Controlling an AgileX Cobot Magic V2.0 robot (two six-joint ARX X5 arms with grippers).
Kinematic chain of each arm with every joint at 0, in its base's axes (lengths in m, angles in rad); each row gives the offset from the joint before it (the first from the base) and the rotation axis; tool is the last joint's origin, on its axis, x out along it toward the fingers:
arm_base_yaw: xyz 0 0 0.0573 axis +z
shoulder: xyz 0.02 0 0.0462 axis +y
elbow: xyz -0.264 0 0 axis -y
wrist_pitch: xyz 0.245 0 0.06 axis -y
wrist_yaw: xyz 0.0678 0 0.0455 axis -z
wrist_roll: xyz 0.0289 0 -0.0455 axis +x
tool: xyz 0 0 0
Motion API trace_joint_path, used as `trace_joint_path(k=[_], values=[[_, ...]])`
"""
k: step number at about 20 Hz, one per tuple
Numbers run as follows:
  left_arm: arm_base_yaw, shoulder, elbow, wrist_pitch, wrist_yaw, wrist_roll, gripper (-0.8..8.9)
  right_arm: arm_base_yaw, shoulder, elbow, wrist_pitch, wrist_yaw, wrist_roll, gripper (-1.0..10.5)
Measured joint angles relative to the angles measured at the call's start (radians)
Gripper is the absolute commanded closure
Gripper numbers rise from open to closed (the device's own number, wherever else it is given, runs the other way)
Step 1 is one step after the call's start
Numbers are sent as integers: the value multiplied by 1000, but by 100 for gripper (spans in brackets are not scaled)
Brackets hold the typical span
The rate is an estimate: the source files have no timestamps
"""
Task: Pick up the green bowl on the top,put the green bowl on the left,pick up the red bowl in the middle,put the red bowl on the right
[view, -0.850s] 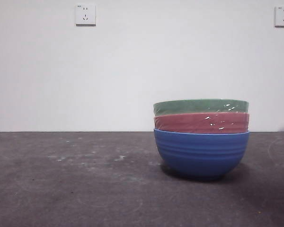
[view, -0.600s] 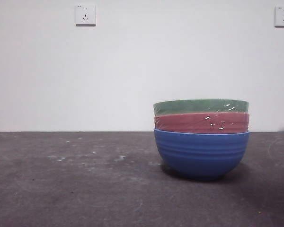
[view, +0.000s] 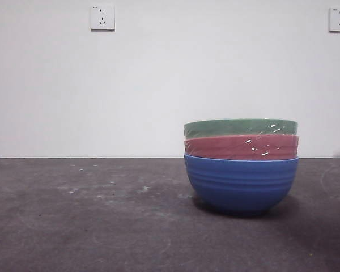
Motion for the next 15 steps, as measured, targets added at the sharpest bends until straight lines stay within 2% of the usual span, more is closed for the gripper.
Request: trace_joint_path(k=[2, 4, 6, 9, 12, 15], values=[[0, 0, 0, 0, 1, -5, 817, 0, 0, 0, 0, -21, 67, 944], [0, 0, 0, 0, 2, -39, 817, 0, 0, 0, -1, -43, 185, 944], [0, 0, 0, 9, 5, -101, 818, 0, 0, 0, -3, -48, 344, 944], [0, 0, 0, 57, 6, -179, 819, 0, 0, 0, 18, -19, 539, 945], [0, 0, 0, 104, 20, -212, 820, 0, 0, 0, 69, 30, 627, 946], [0, 0, 0, 130, 85, -246, 820, 0, 0, 0, 148, 57, 665, 946]])
